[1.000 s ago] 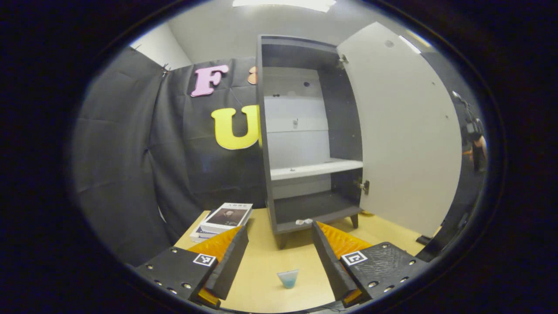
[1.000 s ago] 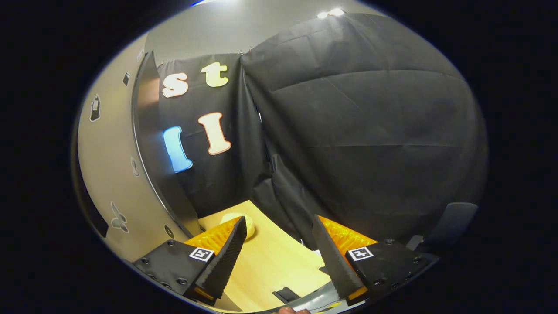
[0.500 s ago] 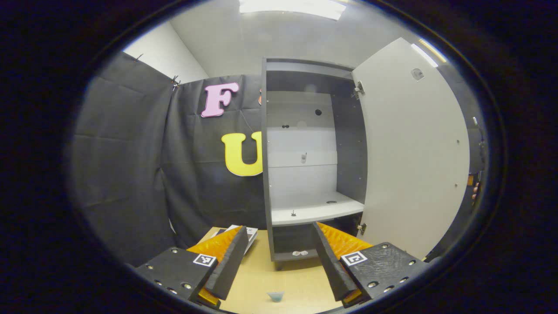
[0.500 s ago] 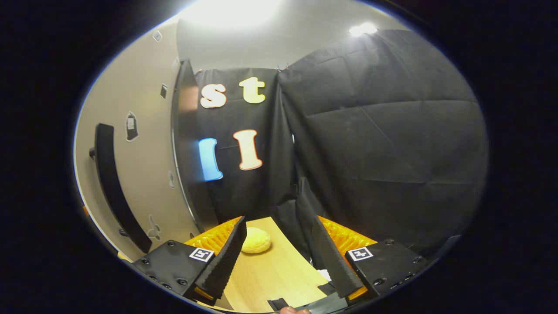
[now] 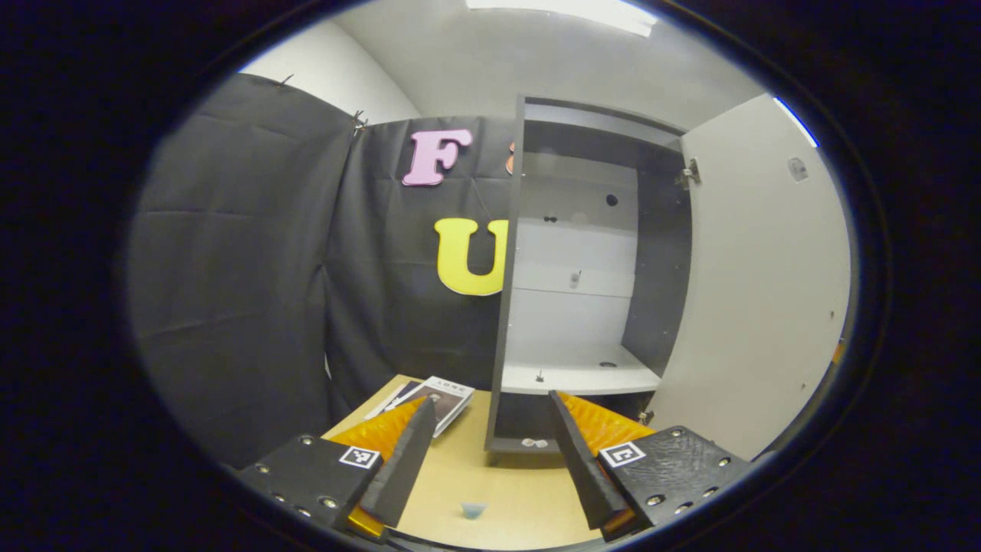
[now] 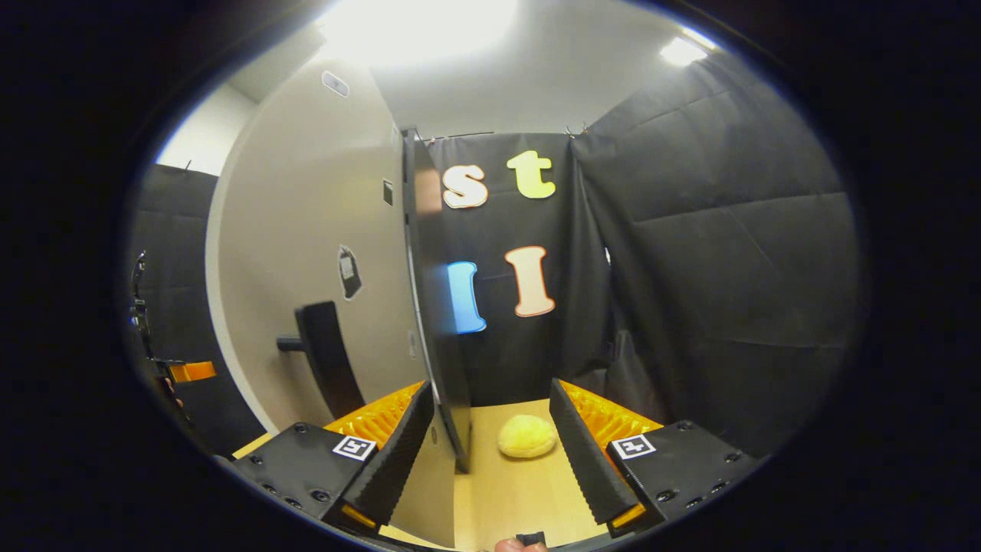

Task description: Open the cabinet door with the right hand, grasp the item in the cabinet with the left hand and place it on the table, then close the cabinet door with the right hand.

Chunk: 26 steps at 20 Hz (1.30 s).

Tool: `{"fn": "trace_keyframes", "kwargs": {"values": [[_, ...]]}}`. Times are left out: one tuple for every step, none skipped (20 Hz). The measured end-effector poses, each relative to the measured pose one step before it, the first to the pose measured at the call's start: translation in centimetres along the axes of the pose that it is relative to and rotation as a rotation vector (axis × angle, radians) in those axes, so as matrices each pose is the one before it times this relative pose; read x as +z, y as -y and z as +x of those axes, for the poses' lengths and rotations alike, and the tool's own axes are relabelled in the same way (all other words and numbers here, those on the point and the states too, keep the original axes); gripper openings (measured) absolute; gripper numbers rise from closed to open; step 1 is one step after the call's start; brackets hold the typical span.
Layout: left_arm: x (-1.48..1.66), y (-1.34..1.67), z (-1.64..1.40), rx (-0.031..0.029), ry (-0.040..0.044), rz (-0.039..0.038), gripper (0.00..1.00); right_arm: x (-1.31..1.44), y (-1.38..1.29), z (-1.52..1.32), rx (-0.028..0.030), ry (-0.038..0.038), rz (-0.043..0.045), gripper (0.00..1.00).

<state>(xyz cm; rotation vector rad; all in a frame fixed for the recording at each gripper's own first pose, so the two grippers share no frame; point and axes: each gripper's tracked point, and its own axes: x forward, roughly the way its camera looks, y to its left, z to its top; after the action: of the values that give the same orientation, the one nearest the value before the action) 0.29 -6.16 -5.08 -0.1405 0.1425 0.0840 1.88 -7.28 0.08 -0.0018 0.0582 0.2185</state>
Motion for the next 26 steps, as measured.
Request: {"fn": "trace_keyframes", "kwargs": {"values": [[0.016, -0.783, 0.363, 0.00038, 0.00373, 0.00254, 0.88, 0.033, -0.058, -0.08, -0.0014, -0.01662, -0.00354, 0.92], [-0.059, -0.714, 0.322, -0.00015, -0.00185, 0.00644, 0.88, -0.025, -0.046, -0.279, -0.00872, -0.01078, 0.00054, 0.92], [-0.537, -1.026, 0.256, 0.00793, -0.00604, 0.00414, 0.88, 0.229, -0.026, -0.248, -0.01422, -0.00215, -0.00415, 0.92], [-0.368, -1.016, 0.267, 0.00974, -0.00687, -0.0017, 0.88, 0.202, -0.137, -0.243, -0.02192, 0.002, -0.01676, 0.95], [-0.277, -0.634, 0.295, 0.00253, -0.00607, -0.00611, 0.88, 0.441, -0.244, -0.184, -0.01645, 0.01238, -0.04321, 0.92], [-0.181, -0.676, 0.219, -0.00209, -0.00289, -0.00649, 0.89, 0.467, -0.381, 0.063, -0.01532, 0.01693, -0.05594, 0.92], [-0.231, -0.665, 0.336, -0.00453, -0.0046, -0.00315, 0.89, 0.356, -0.377, -0.1, -0.00929, 0.00998, -0.04209, 0.91], [-0.121, -0.733, 0.257, -0.00519, -0.00507, 0.0034, 0.89, -0.176, -0.629, -0.029, 0.00034, -0.00572, -0.01135, 0.96], [-0.379, -0.739, 0.331, -0.00368, -0.00544, 0.00894, 0.88, -0.245, -0.808, -0.001, 0.00704, -0.01492, 0.02185, 0.92], [-0.164, -0.712, 0.29, -0.00332, 0.00009, 0.01051, 0.88, -0.406, -0.938, -0.15, 0.00882, -0.01618, 0.03612, 0.92], [0.213, -0.649, 0.262, 0.00239, 0.01412, 0.00641, 0.88, -0.176, -1.013, -0.143, 0.00409, -0.00651, 0.03025, 0.92], [0.338, -0.511, 0.302, -0.00485, 0.01069, 0.00034, 0.88, 0.18, -0.991, -0.422, -0.00166, 0.00135, 0.01142, 0.92], [0.081, -0.288, 0.163, -0.01283, 0.00391, -0.00246, 0.89, 0.218, -0.675, 0.329, -0.00871, 0.00413, -0.00033, 0.92], [-0.022, -0.352, 0.068, -0.00734, 0.00265, -0.00163, 0.88, -0.078, -1.092, 0.227, 0.00085, 0.00299, -0.01193, 0.95], [0.047, -0.614, 0.205, -0.00346, 0.00455, 0.00146, 0.89, -0.088, -1.228, 0.063, 0.01144, -0.00273, -0.01689, 0.95], [0.1, -0.551, 0.158, -0.00022, 0.00215, 0.00286, 0.89, -0.143, -1.239, 0.051, 0.01792, -0.00523, -0.00497, 0.92], [-0.179, -0.536, 0.29, -0.00059, -0.0013, 0.00056, 0.88, -0.089, -1.245, 0.213, 0.02078, -0.00627, 0.0076, 0.92], [-0.205, -0.377, 0.216, -0.00286, -0.00359, -0.0014, 0.89, 0.067, -0.523, 0.362, 0.02107, -0.00514, 0.00751, 0.92], [-0.14, -0.439, 0.221, 0.00078, -0.00024, -0.00232, 0.89, -0.071, -1.054, 0.305, 0.01577, -0.00506, 0.00449, 0.92], [0.019, -0.616, 0.153, 0.00248, 0.00271, -0.00295, 0.89, -0.279, -1.021, 0.262, 0.02717, -0.00947, -0.00113, 0.92], [0.046, -0.62, -0.001, 0.00793, 0.00603, -0.00647, 0.89, -0.382, -1.223, 0.517, 0.03032, -0.0157, -0.00272, 0.92], [0.086, -0.465, 0.093, 0.00013, 0.00467, -0.01004, 0.89, -0.304, -1.227, 0.229, 0.02981, -0.01222, -0.0033, 0.96], [-0.221, -0.347, 0.075, -0.00297, -0.00112, -0.00938, 0.88, -0.124, -1.201, 0.339, 0.01937, -0.00634, -0.00467, 0.96], [0.015, -0.569, 0.019, -0.00012, 0.00083, -0.00432, 0.89, 0.206, -0.945, 0.238, 0.00811, 0.00443, -0.00586, 0.92], [0.176, -0.485, 0.013, 0.00041, 0.00331, 0.00177, 0.89, 0.197, -0.966, 0.489, 0.00867, 0.00379, -0.00702, 0.96], [0.074, -0.638, 0.233, 0.00248, 0.00158, 0.0061, 0.89, -0.013, -0.935, 0.767, 0.01324, 0.0059, -0.00112, 0.92]]}}
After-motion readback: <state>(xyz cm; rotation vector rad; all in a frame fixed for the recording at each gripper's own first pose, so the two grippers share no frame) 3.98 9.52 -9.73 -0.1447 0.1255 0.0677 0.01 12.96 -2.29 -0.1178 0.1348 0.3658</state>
